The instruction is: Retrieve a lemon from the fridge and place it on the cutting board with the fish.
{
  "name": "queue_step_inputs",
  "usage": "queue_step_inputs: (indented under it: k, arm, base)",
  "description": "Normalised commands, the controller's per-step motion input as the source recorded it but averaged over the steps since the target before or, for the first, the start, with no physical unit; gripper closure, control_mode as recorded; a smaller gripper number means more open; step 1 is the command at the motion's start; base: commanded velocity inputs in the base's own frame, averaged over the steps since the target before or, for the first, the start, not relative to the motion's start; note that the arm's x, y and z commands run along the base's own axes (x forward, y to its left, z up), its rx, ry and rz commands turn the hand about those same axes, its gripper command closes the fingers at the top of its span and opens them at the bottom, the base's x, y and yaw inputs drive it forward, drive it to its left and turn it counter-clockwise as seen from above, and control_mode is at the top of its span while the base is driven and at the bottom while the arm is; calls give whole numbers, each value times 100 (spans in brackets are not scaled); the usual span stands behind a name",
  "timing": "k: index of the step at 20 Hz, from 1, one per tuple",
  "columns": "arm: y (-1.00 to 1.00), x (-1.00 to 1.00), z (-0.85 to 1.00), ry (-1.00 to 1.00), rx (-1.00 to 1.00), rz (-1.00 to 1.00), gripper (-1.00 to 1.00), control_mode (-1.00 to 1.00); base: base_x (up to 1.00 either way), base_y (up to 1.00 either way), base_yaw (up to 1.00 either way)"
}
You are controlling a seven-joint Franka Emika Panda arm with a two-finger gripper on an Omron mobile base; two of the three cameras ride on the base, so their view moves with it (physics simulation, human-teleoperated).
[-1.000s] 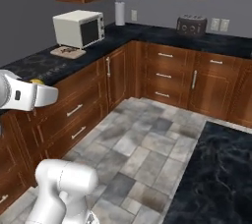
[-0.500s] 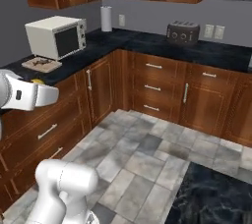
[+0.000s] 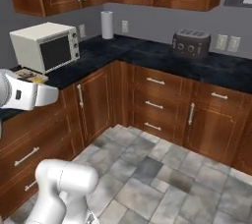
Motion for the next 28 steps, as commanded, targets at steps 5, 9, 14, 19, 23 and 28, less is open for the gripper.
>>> queue_step_inputs:
  k: [5, 9, 14, 19, 23, 28]
  arm:
    - [0, 0, 0, 0, 0, 0, 100, 100]
    - [0, 0, 0, 0, 0, 0, 100, 100]
    - [0, 0, 0, 0, 0, 0, 100, 100]
    - [0, 0, 0, 0, 0, 0, 100, 100]
    - [0, 0, 0, 0, 0, 0, 100, 100]
    - [0, 0, 0, 0, 0, 0, 100, 100]
  base:
    - [100, 6, 28]
    - [92, 0, 48]
    - [81, 0, 62]
    - [78, 4, 61]
    - [78, 0, 69]
    - [34, 0, 71]
